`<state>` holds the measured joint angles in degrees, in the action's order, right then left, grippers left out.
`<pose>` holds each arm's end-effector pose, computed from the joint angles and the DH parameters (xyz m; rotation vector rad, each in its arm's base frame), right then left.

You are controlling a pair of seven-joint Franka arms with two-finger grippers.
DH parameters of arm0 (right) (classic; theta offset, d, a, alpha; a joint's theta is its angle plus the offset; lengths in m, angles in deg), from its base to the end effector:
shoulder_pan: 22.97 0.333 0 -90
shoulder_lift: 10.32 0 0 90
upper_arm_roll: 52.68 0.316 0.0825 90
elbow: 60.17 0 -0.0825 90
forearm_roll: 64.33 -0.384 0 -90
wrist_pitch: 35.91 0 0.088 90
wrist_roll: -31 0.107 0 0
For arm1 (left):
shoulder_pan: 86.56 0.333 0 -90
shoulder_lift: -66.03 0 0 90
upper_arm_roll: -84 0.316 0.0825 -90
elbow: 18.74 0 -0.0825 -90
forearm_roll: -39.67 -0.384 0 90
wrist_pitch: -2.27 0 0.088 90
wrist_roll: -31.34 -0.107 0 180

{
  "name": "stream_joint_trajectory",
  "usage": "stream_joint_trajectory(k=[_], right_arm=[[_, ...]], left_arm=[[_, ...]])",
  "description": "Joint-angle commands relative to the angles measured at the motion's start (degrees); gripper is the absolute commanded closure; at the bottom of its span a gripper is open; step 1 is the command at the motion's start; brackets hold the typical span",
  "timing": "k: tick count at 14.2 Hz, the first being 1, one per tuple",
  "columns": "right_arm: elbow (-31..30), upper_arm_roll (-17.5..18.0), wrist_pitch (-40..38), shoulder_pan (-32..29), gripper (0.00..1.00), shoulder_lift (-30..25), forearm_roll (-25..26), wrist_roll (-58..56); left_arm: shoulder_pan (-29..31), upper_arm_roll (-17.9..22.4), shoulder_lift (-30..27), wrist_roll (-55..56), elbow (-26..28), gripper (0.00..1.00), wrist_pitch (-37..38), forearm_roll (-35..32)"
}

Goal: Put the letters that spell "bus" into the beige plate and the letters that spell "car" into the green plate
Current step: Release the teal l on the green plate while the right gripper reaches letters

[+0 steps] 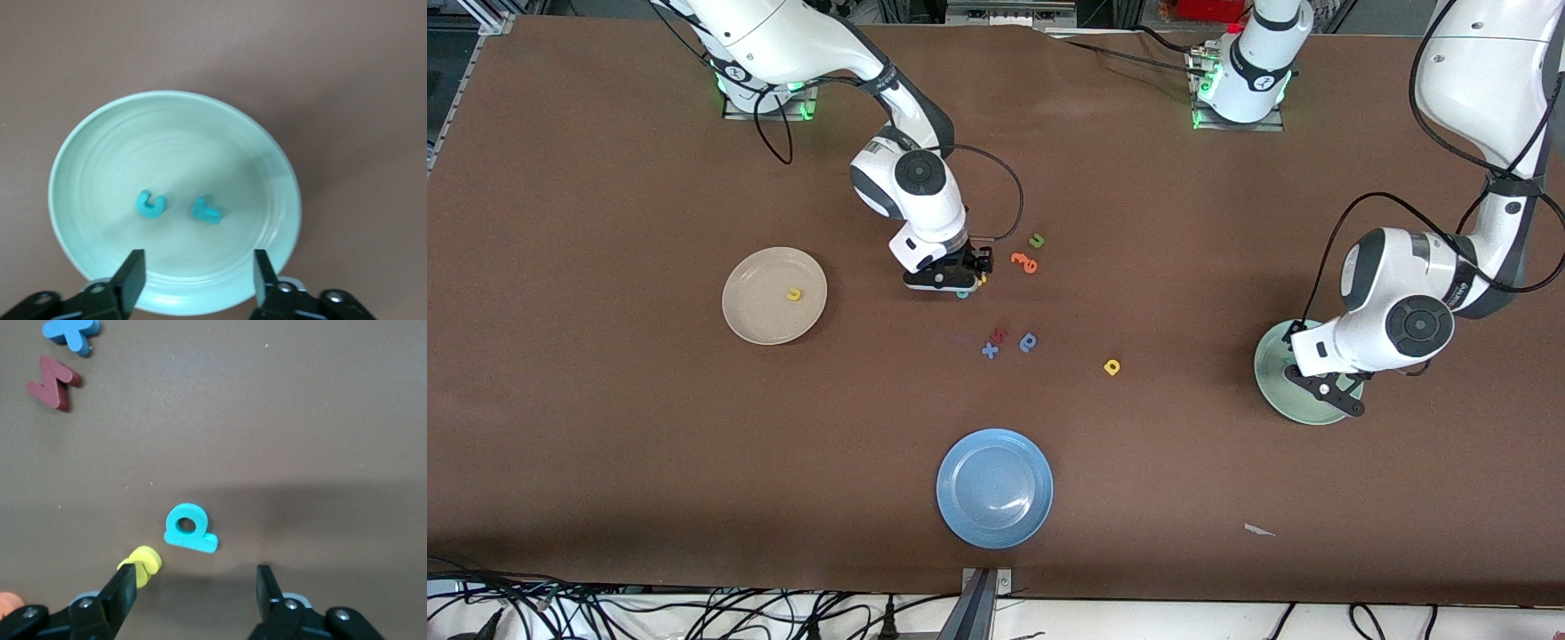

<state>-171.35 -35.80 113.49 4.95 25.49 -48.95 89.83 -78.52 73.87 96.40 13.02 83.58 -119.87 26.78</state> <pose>0.4449 0.4408 0.1765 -3.0597 0.1189 -0.0489 0.6374 -0.0059 0.2475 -2.9787 0.7237 0.2796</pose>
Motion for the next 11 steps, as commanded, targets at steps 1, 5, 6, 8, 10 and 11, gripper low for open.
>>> stream_joint_trajectory(k=[1,5,6,8,10,11], right_arm=[[1.67,-0.80,-0.77,0.38,0.19,0.40,2.36,1.29],[1.58,-0.80,-1.39,-0.94,0.19,0.22,3.77,1.37],[1.58,-0.80,-1.30,-0.94,0.21,0.57,4.04,1.46],[1.67,-0.80,-1.30,-0.85,0.23,1.10,5.09,1.64],[1.67,-0.80,-1.21,-0.76,0.23,1.54,5.27,2.51],[1.84,-0.80,-1.13,-0.67,0.23,1.71,5.27,2.87]], left_arm=[[-3.72,-0.51,-1.10,13.43,0.51,0.00,0.23,8.29],[-11.63,-0.51,2.49,35.59,-3.88,0.00,-0.12,9.64],[-13.21,-0.51,3.55,40.25,-5.46,0.00,-0.12,9.64],[-16.38,-0.51,6.44,48.87,-8.80,0.00,-0.12,9.64],[-18.75,-0.51,8.73,55.56,-10.65,0.00,-0.82,9.64],[-19.98,-0.51,9.44,58.12,-10.83,0.00,-2.65,9.55]])
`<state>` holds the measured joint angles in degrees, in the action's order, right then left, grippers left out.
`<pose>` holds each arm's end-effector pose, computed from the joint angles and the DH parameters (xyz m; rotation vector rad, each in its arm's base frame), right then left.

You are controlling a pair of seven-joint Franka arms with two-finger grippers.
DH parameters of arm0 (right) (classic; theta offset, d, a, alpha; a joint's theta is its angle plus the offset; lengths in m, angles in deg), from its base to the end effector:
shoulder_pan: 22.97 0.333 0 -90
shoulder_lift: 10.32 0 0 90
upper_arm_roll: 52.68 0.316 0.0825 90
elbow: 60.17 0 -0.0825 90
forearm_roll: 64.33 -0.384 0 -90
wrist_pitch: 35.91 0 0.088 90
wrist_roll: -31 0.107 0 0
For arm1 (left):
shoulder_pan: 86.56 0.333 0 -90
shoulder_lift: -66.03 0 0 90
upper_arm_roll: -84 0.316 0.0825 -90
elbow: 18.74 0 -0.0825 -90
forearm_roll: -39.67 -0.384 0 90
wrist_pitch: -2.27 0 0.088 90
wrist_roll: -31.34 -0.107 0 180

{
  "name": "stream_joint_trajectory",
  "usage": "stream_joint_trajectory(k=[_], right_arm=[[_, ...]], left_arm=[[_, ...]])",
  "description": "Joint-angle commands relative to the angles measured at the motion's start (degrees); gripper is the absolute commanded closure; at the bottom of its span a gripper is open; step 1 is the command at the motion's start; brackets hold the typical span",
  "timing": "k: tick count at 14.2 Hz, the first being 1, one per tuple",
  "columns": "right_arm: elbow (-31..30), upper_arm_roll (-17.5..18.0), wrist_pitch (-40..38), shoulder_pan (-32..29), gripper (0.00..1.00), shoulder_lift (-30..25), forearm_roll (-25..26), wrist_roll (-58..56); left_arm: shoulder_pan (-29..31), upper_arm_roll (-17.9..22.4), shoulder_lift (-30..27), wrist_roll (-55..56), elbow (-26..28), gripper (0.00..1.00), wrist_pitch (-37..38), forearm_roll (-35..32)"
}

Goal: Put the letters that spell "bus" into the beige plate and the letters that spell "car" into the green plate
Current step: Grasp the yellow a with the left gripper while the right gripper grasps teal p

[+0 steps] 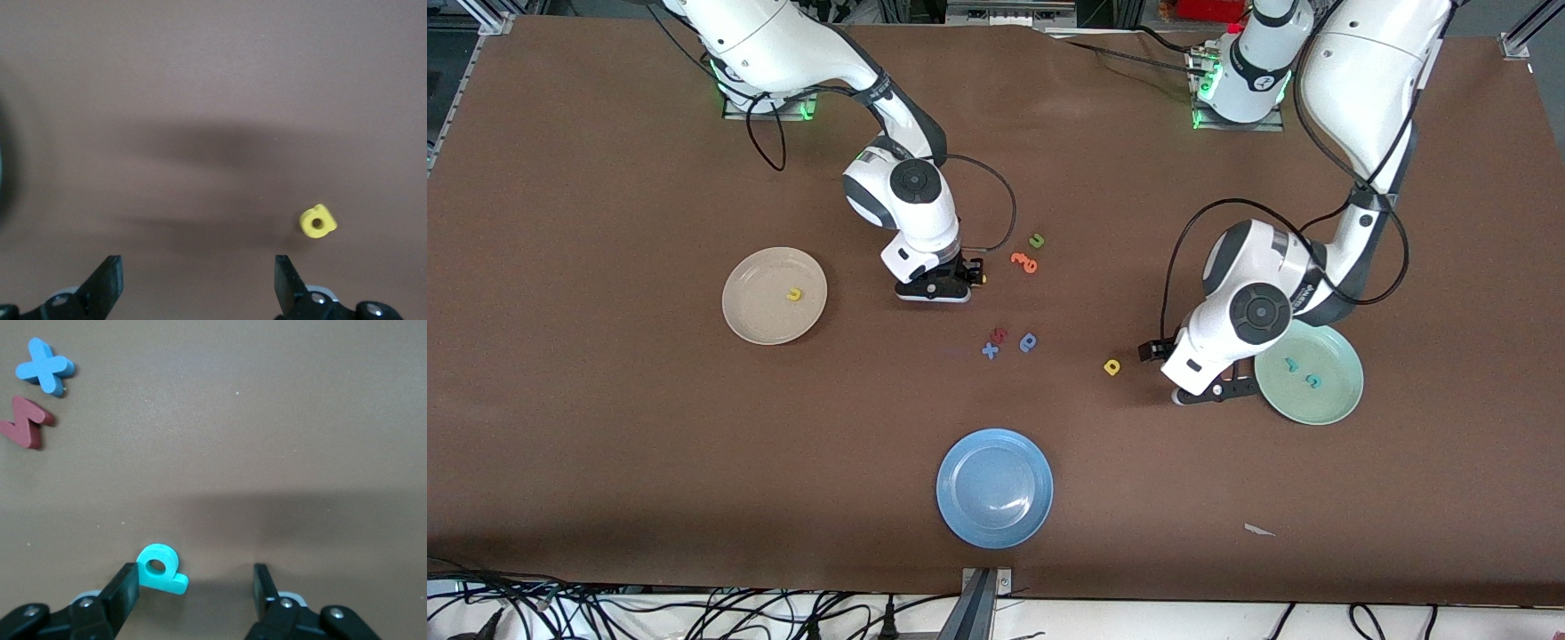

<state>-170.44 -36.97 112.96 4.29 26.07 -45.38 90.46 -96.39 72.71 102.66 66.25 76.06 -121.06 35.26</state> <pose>0.4601 0.4288 0.1733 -3.0908 0.1032 -0.1000 0.6313 -0.2256 0.2335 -3.1053 -0.3503 0.2193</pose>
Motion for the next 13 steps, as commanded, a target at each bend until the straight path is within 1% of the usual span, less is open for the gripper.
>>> stream_joint_trajectory(k=[1,2,4,6,7,8,10,13], right_arm=[[1.02,0.37,-0.51,0.07,0.23,1.31,1.61,2.32],[1.10,0.37,-0.51,0.15,0.23,1.40,1.61,2.76],[1.45,0.37,-0.51,0.16,0.23,1.31,1.53,3.55],[2.77,0.37,-2.43,0.24,0.23,0.70,1.61,3.12],[3.21,0.45,-4.62,0.24,0.23,0.35,1.61,3.20],[3.56,0.45,-5.16,0.24,0.23,0.34,1.61,3.38],[3.57,0.45,-5.08,0.33,0.23,0.69,1.61,3.55],[3.65,0.45,-4.99,1.21,0.23,0.96,1.27,3.64]], left_arm=[[-3.25,0.74,3.79,7.08,-3.31,0.00,-4.43,1.16],[-3.79,0.74,4.49,8.85,-3.31,0.00,-6.03,1.16],[-5.10,0.74,6.25,12.27,-3.74,0.00,-6.40,1.16],[-6.51,0.74,9.23,15.61,-7.51,0.01,-6.40,0.90],[-7.39,0.92,10.20,17.02,-8.74,0.02,-6.40,0.63],[-7.57,1.00,10.39,17.56,-8.93,0.04,-6.40,0.54],[-7.57,1.01,10.56,17.91,-9.02,0.10,-6.40,0.46],[-7.66,1.18,11.09,18.09,-8.93,0.16,-6.49,0.11]])
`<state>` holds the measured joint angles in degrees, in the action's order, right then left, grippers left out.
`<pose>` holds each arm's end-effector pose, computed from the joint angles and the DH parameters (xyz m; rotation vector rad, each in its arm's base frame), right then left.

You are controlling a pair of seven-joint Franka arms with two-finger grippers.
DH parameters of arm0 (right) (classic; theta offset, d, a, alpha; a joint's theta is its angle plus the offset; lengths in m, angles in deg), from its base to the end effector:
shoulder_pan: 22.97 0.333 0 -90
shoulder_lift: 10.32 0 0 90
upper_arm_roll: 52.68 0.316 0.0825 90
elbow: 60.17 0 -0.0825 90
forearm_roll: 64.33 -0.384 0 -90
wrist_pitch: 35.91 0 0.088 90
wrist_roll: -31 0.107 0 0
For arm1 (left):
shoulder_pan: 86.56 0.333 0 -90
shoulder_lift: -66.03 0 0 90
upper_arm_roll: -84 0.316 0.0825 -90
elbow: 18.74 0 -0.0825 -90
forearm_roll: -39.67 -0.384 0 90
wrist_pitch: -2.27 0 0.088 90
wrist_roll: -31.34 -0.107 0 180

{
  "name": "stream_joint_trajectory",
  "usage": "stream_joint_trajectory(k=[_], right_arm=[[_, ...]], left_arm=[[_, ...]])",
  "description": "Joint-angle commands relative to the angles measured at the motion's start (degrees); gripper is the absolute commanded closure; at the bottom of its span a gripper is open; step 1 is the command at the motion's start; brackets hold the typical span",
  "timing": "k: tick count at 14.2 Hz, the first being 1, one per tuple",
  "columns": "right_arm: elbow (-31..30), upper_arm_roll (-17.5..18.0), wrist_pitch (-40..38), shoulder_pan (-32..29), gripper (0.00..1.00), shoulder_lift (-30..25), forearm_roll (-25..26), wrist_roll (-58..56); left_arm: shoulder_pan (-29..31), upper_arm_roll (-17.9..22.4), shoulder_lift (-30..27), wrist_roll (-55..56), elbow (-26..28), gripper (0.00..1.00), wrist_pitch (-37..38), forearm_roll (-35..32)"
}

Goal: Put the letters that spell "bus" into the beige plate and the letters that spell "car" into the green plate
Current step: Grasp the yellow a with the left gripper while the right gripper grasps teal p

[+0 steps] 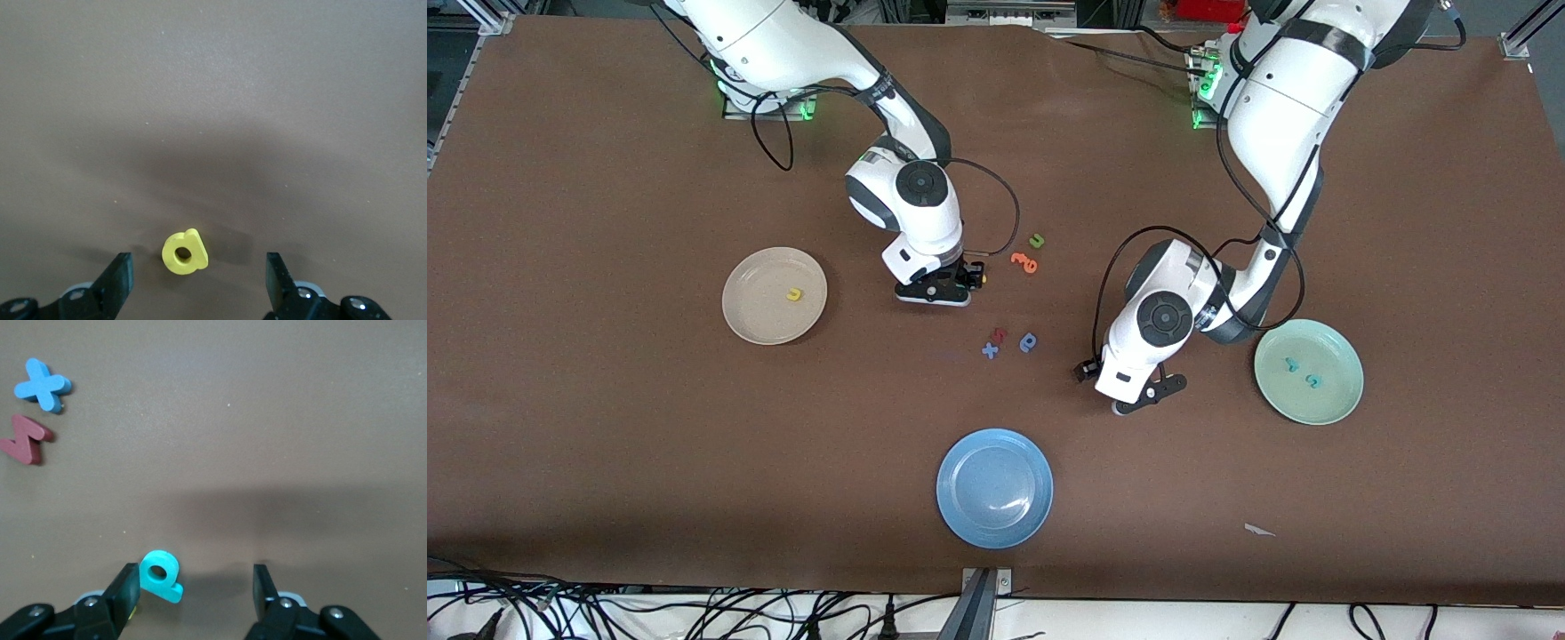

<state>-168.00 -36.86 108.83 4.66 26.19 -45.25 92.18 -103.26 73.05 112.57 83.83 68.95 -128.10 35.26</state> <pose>0.4659 0.4345 0.1815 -3.1219 0.1491 -0.0869 0.6308 -0.3063 0.1768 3.0347 0.6736 -0.1447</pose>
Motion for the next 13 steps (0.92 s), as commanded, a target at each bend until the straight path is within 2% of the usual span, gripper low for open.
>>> stream_joint_trajectory(k=[1,5,7,10,13], right_arm=[[1.22,0.35,-0.86,1.10,0.23,0.93,1.13,2.01],[1.22,0.35,-0.51,1.19,0.23,1.46,1.30,2.01],[1.22,0.35,-0.42,1.19,0.27,2.24,1.83,2.54],[1.22,0.35,0.19,1.45,0.28,2.77,4.11,4.29],[1.39,0.26,-0.07,1.37,0.27,1.90,4.21,3.43]], left_arm=[[-0.97,0.93,1.27,0.51,-1.82,0.18,0.11,0.02],[-1.06,0.84,1.19,0.68,-1.47,0.31,-0.24,-1.30],[-1.14,0.93,1.19,0.68,-1.21,0.39,-0.33,-1.39],[-1.23,1.02,1.27,0.68,-1.12,0.45,-0.94,-2.09],[-1.23,1.02,1.27,0.77,-1.03,0.54,-1.04,-2.88]])
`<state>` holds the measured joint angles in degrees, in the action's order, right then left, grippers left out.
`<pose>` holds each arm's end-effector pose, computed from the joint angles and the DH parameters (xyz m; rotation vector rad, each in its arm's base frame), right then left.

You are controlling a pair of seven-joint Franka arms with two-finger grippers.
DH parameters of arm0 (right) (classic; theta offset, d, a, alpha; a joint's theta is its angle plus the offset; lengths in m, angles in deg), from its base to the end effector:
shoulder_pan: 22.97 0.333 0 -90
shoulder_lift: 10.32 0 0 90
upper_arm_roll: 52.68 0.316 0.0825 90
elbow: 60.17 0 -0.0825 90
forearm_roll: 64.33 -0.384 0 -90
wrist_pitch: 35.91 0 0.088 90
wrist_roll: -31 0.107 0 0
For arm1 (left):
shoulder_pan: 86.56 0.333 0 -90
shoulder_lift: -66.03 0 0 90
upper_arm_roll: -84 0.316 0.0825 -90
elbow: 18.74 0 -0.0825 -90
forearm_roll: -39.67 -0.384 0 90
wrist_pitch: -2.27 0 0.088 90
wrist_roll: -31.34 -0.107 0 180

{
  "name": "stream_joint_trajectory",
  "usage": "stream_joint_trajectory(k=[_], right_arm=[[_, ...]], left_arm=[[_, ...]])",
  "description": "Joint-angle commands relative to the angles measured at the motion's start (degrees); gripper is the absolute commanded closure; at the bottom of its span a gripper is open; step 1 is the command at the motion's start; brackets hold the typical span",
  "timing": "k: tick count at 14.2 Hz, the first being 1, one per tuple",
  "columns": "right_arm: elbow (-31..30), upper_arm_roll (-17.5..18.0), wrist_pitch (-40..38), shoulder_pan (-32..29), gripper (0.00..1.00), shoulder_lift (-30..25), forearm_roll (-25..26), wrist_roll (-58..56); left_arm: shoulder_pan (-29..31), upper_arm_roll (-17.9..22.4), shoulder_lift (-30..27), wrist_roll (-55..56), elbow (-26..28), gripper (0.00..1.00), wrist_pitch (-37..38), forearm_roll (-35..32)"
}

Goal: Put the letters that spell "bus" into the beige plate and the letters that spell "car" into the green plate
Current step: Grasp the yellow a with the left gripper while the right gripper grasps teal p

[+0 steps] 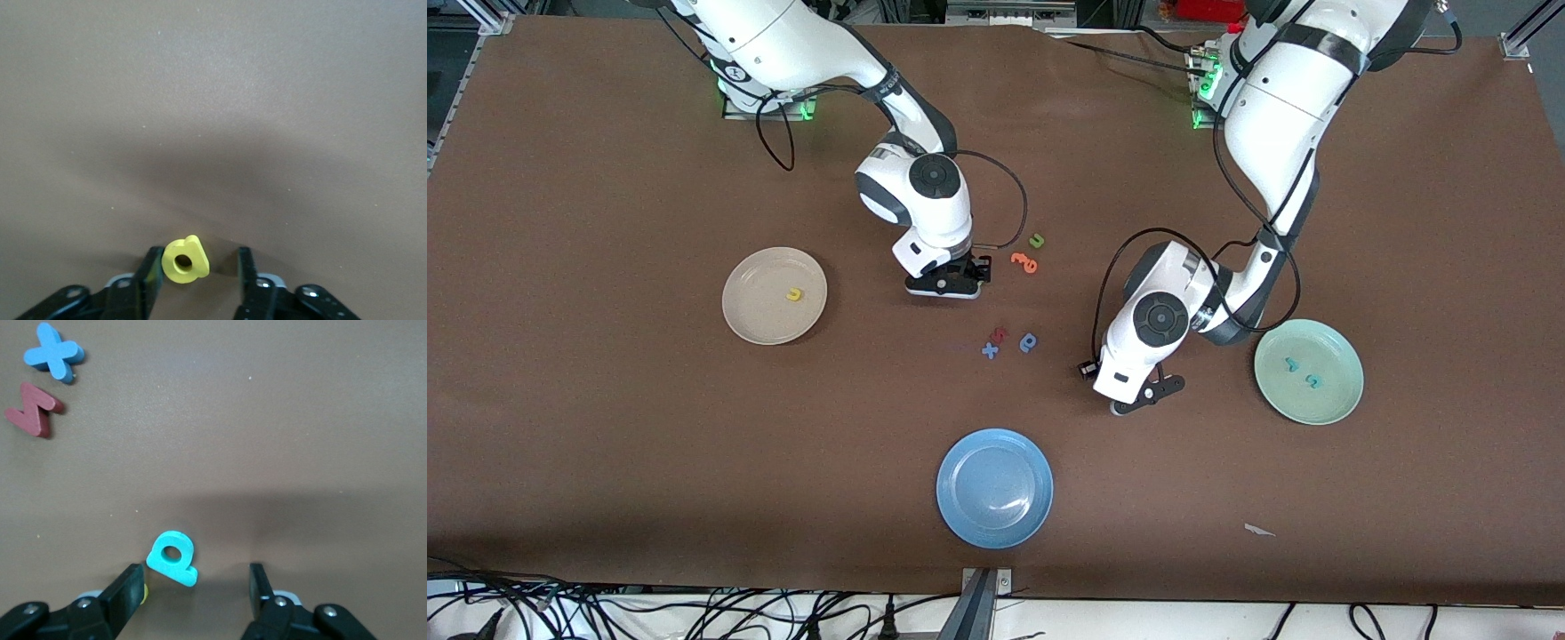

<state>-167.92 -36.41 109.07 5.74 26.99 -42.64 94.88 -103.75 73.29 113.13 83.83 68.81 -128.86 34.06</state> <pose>0.4529 0.4465 0.1747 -3.1328 0.1267 -0.1048 0.6300 -0.3094 0.1717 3.0507 0.6475 -0.1211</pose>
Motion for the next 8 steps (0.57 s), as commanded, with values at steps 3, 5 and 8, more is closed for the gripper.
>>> stream_joint_trajectory(k=[3,5,8], right_arm=[[1.92,-0.37,-1.72,-0.14,0.26,-0.75,1.42,0.28],[1.93,-0.37,-1.72,-0.06,0.25,-0.66,1.34,0.45],[1.93,-0.37,-1.72,-0.14,0.26,0.04,1.69,1.33]], left_arm=[[-0.57,0.86,0.71,0.68,-0.90,0.58,-0.27,-1.94],[-0.39,0.86,0.71,0.68,-0.90,0.60,-0.27,-2.47],[-0.31,0.86,0.71,0.68,-0.90,0.65,-0.27,-2.56]])
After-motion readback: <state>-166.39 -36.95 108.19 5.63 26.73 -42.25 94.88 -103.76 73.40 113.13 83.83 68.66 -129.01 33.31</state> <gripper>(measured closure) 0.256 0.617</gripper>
